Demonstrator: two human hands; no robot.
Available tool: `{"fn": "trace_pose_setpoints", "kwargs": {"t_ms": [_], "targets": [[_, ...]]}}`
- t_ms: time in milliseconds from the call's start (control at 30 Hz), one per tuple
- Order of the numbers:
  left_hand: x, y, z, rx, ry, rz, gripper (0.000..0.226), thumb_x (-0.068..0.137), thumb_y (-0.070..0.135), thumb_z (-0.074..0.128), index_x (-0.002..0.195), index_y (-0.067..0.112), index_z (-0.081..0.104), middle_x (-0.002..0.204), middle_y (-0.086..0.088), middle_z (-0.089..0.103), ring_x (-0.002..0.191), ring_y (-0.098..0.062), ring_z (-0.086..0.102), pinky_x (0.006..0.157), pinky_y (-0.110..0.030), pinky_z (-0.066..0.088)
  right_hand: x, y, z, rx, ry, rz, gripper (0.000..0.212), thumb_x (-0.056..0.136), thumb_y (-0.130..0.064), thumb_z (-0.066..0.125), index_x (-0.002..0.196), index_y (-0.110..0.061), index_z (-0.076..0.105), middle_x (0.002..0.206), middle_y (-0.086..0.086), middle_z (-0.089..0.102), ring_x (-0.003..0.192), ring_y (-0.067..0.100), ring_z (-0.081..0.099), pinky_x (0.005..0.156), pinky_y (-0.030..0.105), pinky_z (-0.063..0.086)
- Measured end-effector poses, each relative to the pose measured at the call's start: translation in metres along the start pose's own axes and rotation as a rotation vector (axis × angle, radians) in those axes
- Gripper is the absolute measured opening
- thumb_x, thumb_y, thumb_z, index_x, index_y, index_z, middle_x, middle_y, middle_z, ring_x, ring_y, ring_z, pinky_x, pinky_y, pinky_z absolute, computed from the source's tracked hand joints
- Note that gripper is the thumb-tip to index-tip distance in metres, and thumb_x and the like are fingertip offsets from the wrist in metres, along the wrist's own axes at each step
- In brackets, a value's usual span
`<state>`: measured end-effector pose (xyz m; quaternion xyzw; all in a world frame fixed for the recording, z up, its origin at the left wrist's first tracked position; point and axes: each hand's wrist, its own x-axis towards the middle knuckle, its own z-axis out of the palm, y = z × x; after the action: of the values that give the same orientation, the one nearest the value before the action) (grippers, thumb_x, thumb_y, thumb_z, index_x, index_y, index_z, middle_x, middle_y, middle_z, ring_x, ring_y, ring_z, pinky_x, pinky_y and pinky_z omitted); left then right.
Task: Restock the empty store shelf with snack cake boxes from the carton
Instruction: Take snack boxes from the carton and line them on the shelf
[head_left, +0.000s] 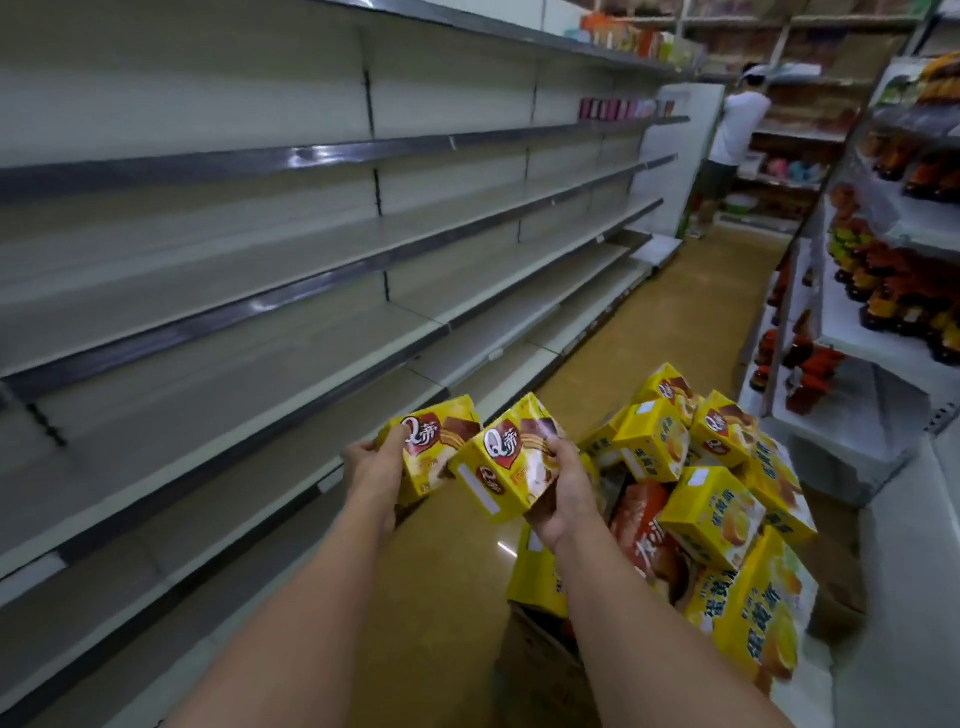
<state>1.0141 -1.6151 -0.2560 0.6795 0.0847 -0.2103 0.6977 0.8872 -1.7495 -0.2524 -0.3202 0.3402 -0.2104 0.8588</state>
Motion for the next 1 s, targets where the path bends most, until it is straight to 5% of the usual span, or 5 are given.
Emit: {"fn": "trace_pose_setpoints", "kwargs": {"t_ms": [200,300,467,767,1000], "targets": [[-0.01,0.019,-0.062,-0.102,0.122,0.048,0.033,0.095,0.038,0.054,0.12,0.02,0.043,0.106,-0.009,0.063,0.082,-0.022,0.062,0.057,-0.027,0.043,0.0,0.051,0.067,-0.189,-0.027,0.058,0.044,0.089,-0.061,0.046,0.083,-0.021,0.063,0.065,-0.006,0.066,0.066,0.012,0.053,0.053,0.023,0.035],[-0.006,0.028,-0.092,-0.162,0.18,0.033,0.038,0.092,0.044,0.057,0.12,0.021,0.048,0.11,-0.007,0.064,0.092,-0.026,0.062,0.082,-0.042,0.052,-0.006,0.075,0.101,-0.179,-0.103,0.091,0.049,0.088,-0.062,0.049,0.101,-0.017,0.065,0.093,0.006,0.067,0.085,0.02,0.058,0.067,0.029,0.045],[0.002,0.04,-0.151,-0.231,0.275,0.094,0.041,0.089,0.047,0.059,0.119,0.02,0.051,0.105,-0.004,0.064,0.095,-0.027,0.063,0.086,-0.043,0.05,-0.021,0.112,0.155,-0.149,-0.232,0.123,0.049,0.089,-0.052,0.055,0.117,-0.011,0.06,0.111,0.015,0.068,0.103,0.03,0.063,0.086,0.04,0.054],[0.02,0.08,-0.248,-0.286,0.216,0.145,0.064,0.082,0.008,0.07,0.134,0.03,0.04,0.117,-0.007,0.064,0.103,-0.03,0.063,0.088,-0.046,0.051,-0.04,0.163,0.246,-0.126,-0.434,0.247,0.026,0.096,-0.035,0.052,0.108,-0.012,0.058,0.101,0.015,0.066,0.092,0.027,0.063,0.085,0.039,0.052],[0.037,0.108,-0.313,-0.213,0.395,0.207,0.065,0.087,0.019,0.068,0.141,0.018,0.032,0.129,-0.006,0.052,0.117,-0.029,0.051,0.103,-0.045,0.041,-0.044,0.196,0.313,-0.137,-0.55,0.281,0.025,0.094,-0.025,0.058,0.115,-0.01,0.058,0.114,0.018,0.064,0.097,0.032,0.064,0.081,0.04,0.056]]}}
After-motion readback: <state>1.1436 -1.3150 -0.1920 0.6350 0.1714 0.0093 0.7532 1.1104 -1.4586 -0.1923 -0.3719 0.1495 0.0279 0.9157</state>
